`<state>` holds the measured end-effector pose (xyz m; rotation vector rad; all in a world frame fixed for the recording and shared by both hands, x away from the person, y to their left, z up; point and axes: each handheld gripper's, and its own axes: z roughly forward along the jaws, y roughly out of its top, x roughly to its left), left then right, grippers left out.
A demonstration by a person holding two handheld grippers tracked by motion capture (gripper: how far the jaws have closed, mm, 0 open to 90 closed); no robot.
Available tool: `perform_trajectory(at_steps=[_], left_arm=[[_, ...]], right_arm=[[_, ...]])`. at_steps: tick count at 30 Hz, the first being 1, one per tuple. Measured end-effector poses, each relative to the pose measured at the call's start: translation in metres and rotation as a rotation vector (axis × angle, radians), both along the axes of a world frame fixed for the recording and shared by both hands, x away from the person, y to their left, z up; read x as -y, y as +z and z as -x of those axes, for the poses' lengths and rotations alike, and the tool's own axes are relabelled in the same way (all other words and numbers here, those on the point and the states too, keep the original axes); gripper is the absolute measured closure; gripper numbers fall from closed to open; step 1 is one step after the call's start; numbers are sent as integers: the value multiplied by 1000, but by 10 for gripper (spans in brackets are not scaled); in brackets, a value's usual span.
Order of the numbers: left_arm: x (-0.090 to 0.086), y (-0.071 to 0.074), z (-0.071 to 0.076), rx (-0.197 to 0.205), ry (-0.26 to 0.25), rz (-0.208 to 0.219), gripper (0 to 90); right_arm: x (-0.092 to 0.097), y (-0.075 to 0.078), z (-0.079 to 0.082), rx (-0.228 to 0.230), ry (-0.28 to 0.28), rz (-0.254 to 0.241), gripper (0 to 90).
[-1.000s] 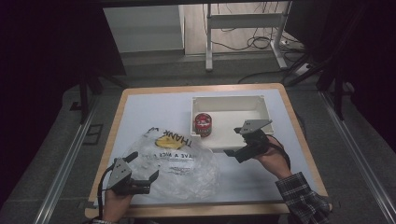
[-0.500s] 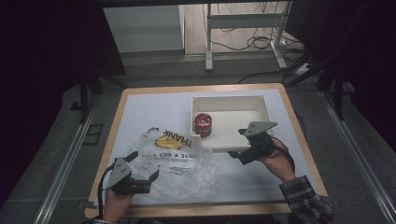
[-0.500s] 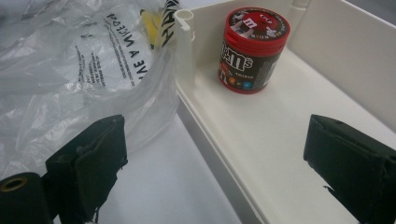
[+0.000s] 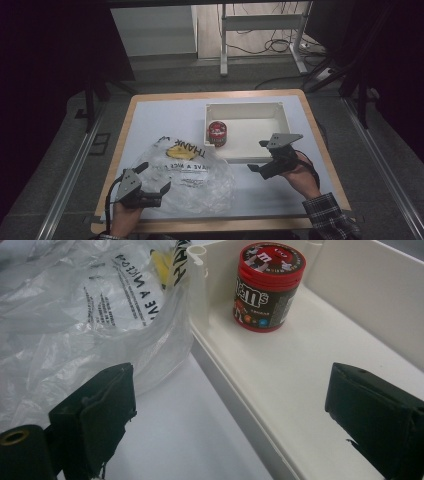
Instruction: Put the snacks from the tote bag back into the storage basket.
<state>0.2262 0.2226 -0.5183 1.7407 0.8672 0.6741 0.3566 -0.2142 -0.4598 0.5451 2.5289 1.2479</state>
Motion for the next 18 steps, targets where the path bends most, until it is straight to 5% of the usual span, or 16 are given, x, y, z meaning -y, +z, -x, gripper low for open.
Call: perform_trajectory(at_steps=[18], left_arm=[[1, -1, 0, -3, -3, 4, 0]], right_arm=[[19, -3, 11, -3, -33, -100, 29]])
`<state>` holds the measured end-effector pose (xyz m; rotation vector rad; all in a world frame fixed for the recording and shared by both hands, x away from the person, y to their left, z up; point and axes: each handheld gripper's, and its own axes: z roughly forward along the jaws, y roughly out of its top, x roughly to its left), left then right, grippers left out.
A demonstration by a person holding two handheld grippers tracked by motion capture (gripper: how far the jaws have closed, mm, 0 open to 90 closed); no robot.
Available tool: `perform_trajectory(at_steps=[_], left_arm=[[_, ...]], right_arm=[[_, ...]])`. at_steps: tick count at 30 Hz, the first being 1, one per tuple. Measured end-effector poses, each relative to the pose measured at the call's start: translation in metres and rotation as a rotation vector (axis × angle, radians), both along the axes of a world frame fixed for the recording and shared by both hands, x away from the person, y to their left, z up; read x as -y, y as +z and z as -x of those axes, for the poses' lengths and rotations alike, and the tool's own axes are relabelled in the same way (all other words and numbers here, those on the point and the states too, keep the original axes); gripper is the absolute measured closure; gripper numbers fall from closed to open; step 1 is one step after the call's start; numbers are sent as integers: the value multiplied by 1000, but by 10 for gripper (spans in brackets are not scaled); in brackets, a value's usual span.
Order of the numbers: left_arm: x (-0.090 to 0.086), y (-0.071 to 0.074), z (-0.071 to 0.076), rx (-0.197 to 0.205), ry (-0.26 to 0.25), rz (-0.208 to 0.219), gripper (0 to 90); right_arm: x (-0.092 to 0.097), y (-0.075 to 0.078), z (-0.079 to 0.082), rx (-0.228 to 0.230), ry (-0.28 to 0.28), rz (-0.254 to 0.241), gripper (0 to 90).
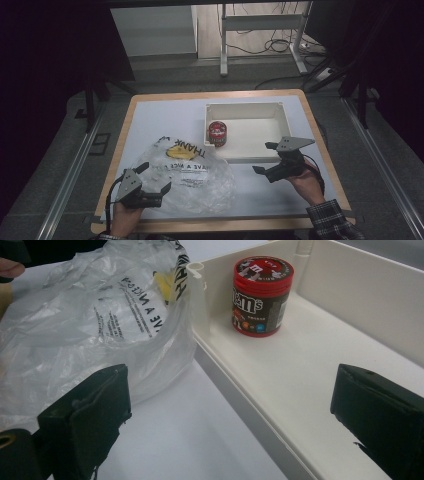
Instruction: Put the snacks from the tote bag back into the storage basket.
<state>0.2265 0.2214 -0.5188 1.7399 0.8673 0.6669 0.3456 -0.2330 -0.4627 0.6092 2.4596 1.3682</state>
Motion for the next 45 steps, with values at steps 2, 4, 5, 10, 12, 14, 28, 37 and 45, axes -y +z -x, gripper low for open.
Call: perform_trajectory(at_steps=[2, 4, 5, 10, 12, 14, 28, 37, 45], left_arm=[[0, 0, 0, 1, -1, 2, 0], [0, 0, 0, 1, 1, 2, 0], [0, 0, 0, 1, 2, 1, 0], [0, 0, 0, 0, 4, -4, 0], [0, 0, 0, 1, 6, -7, 0], [0, 0, 0, 0, 8, -12, 0], [1, -1, 0, 2, 13, -25, 0], [1, -1, 1, 2, 10, -20, 0], [1, 0, 1, 10, 6, 1, 0]], right_arm=[[2, -1, 1, 3, -6, 3, 28], [4, -2, 2, 6, -13, -4, 27], [5, -2, 3, 14, -13, -8, 27], [10, -2, 8, 34, -26, -29, 27], [12, -2, 9, 40, -28, -33, 28], [14, -2, 11, 52, -33, -39, 27], [32, -6, 26, 84, -73, -77, 27], [42, -7, 33, 91, -97, -96, 27], [53, -11, 39, 87, -124, -92, 27]])
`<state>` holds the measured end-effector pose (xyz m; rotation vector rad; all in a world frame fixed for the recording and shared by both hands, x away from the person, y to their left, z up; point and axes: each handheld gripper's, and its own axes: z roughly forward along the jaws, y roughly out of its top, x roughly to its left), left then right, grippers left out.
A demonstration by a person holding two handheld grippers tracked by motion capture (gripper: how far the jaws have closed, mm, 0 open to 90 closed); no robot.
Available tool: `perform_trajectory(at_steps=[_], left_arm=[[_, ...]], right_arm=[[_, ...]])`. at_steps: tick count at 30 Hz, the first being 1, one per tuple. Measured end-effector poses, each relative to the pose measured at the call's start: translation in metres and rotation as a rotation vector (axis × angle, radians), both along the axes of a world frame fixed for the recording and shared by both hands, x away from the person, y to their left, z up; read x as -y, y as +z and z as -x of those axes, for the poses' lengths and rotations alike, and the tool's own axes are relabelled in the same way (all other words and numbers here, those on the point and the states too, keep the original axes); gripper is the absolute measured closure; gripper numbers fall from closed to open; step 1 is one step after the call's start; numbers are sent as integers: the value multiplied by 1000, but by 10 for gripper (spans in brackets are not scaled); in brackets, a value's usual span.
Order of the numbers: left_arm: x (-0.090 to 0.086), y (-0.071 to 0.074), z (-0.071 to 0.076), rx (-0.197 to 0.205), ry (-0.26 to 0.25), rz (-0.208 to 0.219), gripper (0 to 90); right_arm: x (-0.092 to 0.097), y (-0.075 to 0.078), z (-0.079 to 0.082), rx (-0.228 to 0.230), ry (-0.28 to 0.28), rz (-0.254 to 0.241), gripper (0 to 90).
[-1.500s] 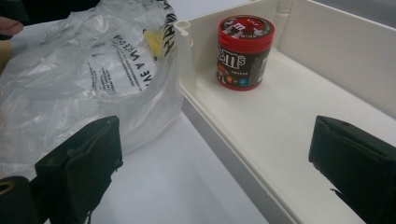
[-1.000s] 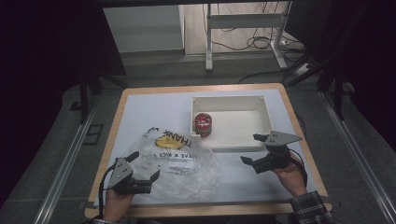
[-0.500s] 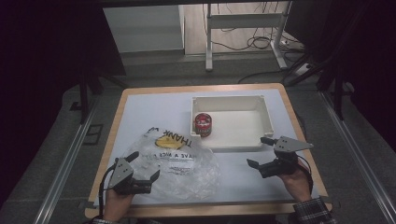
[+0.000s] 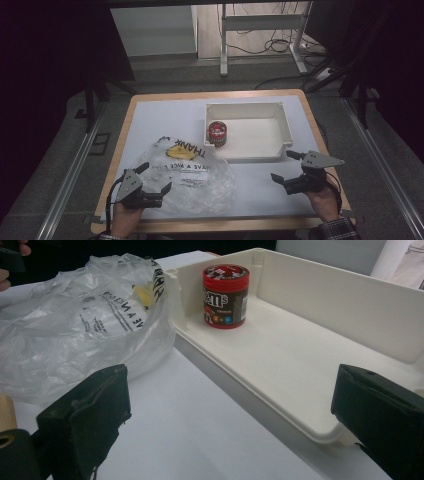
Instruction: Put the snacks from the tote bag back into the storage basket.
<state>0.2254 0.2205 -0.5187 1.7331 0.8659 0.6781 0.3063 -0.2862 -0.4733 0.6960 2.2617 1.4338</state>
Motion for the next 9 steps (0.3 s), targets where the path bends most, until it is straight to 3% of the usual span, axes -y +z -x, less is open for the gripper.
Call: perform_trajectory(at_steps=[9], left_arm=[[0, 1, 0, 10, 5, 11, 0]], right_arm=[[14, -5, 3, -26, -33, -12, 28]])
